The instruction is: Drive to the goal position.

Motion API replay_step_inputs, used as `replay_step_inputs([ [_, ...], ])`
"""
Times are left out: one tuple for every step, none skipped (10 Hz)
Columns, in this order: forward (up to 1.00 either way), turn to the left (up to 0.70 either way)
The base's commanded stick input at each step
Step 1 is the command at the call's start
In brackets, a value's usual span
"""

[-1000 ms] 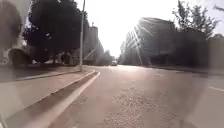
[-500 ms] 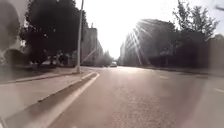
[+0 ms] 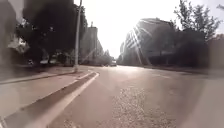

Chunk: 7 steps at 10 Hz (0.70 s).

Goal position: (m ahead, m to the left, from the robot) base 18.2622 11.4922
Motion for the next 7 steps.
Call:
replay_step_inputs([
  [0.7,0.0],
  [0.7,0.0],
  [0.7,0.0],
  [0.7,0.0],
  [0.7,0.0],
  [0.7,0.0],
  [0.7,0.0],
])
